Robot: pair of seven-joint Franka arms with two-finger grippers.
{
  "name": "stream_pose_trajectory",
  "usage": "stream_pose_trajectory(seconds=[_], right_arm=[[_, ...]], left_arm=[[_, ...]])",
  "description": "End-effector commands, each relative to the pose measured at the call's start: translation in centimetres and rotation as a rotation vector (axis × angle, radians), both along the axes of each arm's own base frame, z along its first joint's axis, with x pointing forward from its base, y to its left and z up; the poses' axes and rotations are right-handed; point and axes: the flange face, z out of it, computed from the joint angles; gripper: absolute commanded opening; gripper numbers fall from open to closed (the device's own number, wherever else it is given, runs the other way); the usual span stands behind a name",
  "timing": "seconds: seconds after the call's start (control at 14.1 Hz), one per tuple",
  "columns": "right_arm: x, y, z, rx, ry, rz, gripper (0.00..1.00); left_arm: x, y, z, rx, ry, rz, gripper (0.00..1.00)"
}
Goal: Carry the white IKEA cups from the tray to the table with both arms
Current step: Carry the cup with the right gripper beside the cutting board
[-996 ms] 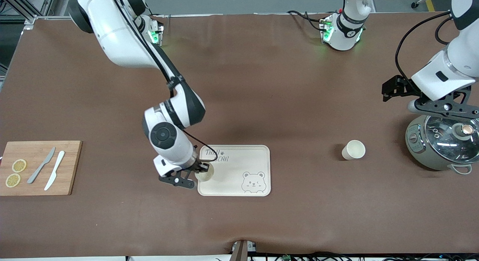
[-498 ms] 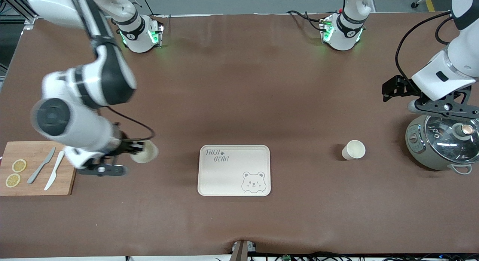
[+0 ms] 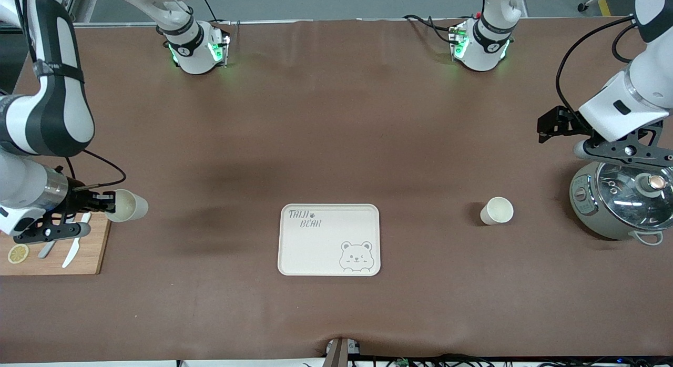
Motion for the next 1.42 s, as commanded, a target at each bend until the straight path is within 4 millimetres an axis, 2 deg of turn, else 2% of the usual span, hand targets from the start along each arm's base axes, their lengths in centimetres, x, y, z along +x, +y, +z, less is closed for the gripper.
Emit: stream_pose_trajectory(seconds=[0.0,0.36,0.57,0.92,1.35], right_arm=[[-1.5,0.7,-2.7,0.038,-0.030,0.004,0.00],[-0.8,1.3,-7.4,0.087,-0.059,-0.028,0.00],[-1.3,1.7,-10.2,0.080,-0.095,-0.029,0.00],[-1.5,2.6,-13.4,0.107,-0.110,-0.052,0.00],[-1.6,3.4,-15.9,0.103,-0.129,-0.045,0.00]], left_arm=[[-0.2,0.1,0.5,-0.003,-0.012,0.006,1.00],[-0.2,-0.1,0.4,-0.005,-0.011,0.006,1.00],[0.1,-0.2,0.1,-0.005,-0.013,0.006,1.00],[0.2,-0.1,0.1,-0.004,-0.016,0.007,1.00],[0.2,-0.1,0.1,-0.006,-0.017,0.007,1.00]])
